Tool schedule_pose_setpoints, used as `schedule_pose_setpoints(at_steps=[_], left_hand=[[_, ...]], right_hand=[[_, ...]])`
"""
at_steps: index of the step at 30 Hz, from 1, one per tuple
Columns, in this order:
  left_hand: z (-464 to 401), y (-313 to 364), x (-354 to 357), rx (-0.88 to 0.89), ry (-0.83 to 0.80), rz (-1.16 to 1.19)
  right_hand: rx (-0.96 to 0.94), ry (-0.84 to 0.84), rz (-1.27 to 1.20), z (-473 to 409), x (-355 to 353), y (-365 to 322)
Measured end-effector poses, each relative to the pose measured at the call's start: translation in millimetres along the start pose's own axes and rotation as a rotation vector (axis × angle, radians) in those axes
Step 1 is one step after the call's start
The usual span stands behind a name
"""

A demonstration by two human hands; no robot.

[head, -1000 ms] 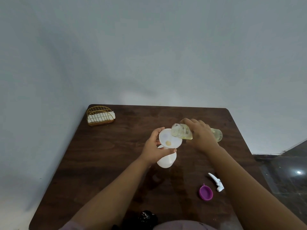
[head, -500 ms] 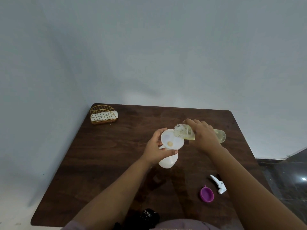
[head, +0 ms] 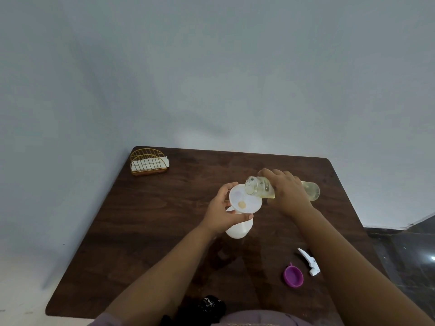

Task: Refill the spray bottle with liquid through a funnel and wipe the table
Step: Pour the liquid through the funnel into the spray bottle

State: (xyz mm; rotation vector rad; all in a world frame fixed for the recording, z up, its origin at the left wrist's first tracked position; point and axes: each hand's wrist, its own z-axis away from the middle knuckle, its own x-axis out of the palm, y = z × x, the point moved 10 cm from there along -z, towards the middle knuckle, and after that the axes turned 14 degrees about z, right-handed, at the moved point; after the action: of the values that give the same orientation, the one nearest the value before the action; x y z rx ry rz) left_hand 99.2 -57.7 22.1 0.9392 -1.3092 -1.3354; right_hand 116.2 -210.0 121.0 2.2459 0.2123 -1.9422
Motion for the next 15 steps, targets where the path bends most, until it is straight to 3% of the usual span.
schedule_pose_setpoints(at_steps=[15], left_hand=[[1.5, -1.2, -0.8, -0.003, 0.003, 0.002]], right_hand=[[-0.005, 0.01, 0.016, 1.7, -1.7, 0.3]])
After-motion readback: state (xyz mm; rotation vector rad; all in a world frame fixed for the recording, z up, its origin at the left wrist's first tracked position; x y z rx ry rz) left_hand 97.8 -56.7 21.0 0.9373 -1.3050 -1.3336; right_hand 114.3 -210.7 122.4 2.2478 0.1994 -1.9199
